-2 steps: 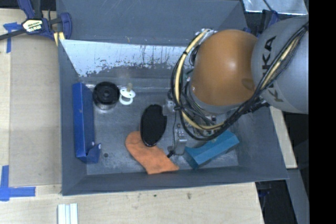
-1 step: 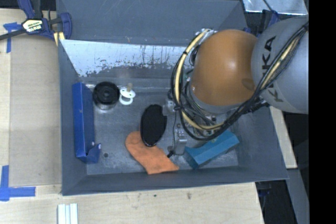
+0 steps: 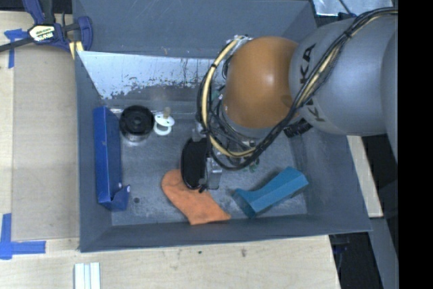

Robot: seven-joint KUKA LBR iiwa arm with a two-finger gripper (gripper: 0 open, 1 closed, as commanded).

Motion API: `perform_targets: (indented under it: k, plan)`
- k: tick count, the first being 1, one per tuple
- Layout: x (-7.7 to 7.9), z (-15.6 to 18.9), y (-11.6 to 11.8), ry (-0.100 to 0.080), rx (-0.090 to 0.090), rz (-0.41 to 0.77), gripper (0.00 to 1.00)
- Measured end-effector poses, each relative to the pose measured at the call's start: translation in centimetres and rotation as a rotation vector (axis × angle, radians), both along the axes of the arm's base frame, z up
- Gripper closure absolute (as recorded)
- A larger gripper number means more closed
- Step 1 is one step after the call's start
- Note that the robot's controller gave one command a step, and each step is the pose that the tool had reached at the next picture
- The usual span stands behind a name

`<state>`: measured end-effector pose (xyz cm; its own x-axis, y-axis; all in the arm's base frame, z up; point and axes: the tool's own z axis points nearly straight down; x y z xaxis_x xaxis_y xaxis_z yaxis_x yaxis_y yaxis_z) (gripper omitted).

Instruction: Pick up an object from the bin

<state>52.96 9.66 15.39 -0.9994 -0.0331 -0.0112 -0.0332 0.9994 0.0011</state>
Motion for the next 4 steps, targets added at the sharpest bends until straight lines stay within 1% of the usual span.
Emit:
perform_targets:
  k: [1, 2, 3, 4]
  plan:
    - [0.8, -2.1, 0.3, 0.005, 0.000, 0.030, 0.00]
    - [0.0, -6.3, -1.2, -0.019, 0.001, 0.308, 0.00]
    - [5.6, -8.3, 4.3, 0.007, -0.002, 0.439, 1.00]
    - [5.6, -8.3, 4.3, 0.007, -0.002, 0.438, 1.00]
